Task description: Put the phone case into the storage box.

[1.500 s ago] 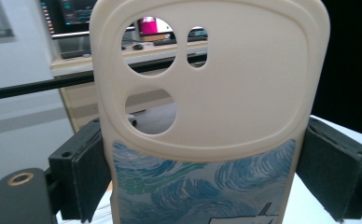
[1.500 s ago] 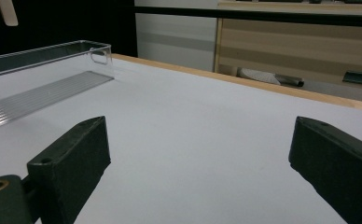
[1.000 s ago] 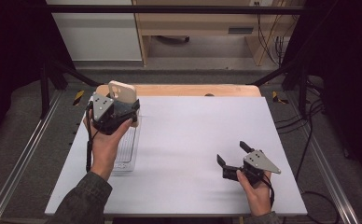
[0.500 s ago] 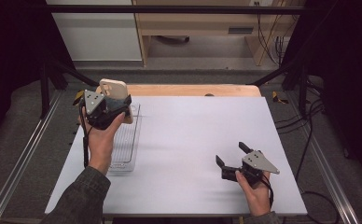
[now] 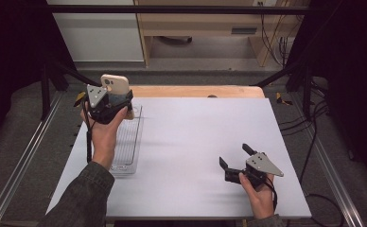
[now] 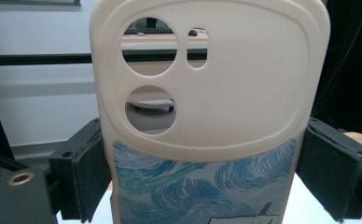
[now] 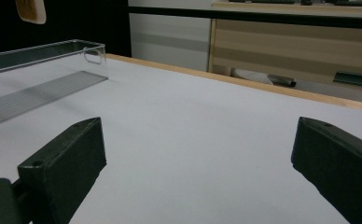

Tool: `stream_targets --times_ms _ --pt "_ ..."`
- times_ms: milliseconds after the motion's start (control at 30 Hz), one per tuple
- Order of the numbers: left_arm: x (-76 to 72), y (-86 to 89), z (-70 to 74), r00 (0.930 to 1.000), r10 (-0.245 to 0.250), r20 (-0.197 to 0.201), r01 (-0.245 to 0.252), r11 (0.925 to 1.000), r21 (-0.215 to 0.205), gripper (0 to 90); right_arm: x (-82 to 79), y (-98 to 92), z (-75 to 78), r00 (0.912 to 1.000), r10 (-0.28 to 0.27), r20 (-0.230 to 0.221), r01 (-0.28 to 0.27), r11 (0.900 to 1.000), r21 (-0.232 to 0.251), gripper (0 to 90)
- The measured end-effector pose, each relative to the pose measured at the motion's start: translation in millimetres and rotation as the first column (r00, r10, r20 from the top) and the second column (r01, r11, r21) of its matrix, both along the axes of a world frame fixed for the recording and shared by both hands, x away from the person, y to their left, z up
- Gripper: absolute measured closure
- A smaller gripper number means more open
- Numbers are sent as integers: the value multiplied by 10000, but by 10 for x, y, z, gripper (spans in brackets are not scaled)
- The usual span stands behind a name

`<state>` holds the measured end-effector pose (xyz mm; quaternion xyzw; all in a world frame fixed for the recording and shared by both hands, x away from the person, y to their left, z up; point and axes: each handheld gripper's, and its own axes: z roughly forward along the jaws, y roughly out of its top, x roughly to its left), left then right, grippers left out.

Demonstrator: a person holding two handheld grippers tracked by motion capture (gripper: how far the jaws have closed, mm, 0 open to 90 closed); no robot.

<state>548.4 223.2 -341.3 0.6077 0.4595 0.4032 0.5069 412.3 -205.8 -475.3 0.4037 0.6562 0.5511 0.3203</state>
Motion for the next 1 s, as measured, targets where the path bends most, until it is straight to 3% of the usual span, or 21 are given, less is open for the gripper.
stream_targets --times_ms 400,1000 --pt "210 -27 -57 9996 228 -143 -229 9997 -16 115 -1 -21 -4 10000 1 95 -1 10000 -40 32" --pt "382 3 -172 9992 354 -210 -355 9994 -33 115 0 17 -12 9997 237 50 -236 9997 -83 30"
